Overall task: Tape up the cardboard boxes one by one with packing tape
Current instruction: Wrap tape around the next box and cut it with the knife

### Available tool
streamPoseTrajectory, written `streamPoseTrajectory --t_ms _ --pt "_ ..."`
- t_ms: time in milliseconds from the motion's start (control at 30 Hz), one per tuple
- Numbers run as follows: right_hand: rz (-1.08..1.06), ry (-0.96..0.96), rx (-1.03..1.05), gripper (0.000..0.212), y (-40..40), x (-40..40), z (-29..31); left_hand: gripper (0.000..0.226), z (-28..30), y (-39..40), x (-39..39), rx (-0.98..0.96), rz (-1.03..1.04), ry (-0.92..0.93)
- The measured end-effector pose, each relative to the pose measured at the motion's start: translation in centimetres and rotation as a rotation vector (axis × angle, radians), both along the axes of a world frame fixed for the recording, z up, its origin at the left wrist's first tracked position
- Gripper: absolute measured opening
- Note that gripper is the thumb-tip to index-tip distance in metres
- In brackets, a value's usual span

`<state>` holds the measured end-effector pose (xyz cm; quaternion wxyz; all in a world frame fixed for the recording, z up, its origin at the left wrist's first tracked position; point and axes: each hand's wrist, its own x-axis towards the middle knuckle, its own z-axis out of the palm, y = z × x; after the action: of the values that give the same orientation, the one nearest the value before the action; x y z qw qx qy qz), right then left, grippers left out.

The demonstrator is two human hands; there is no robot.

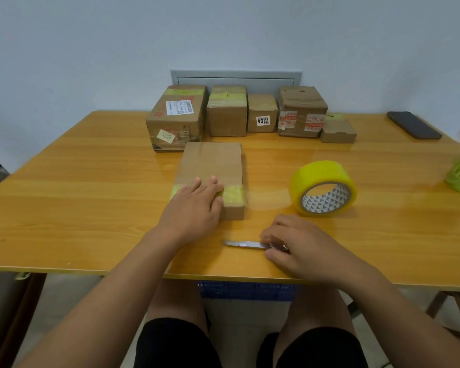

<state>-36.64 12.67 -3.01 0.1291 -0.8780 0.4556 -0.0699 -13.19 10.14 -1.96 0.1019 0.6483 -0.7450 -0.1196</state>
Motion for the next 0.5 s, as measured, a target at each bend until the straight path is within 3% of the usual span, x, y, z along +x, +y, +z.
streamPoseTrajectory --t_ms 100,167,367,500 --pt "-0.076 -0.098 -0.412 0.035 -0.1 -0.1 0.2 0.048 -0.2 -0.1 -0.1 -0.009 0.001 -0.001" --pt "-0.159 -0.037 -0.593 0.038 -0.7 0.3 0.9 0.048 -0.2 -0.2 -0.1 -0.019 0.005 0.003" --pt "-0.311 0.305 -0.551 0.052 -3.2 0.3 0.1 0.053 -0.6 0.0 -0.9 -0.036 0.052 -0.031" --pt "-0.381 0.225 -0.619 0.048 -3.2 -1.1 -0.2 0.06 -1.1 0.0 -1.6 -0.094 0.1 -0.07"
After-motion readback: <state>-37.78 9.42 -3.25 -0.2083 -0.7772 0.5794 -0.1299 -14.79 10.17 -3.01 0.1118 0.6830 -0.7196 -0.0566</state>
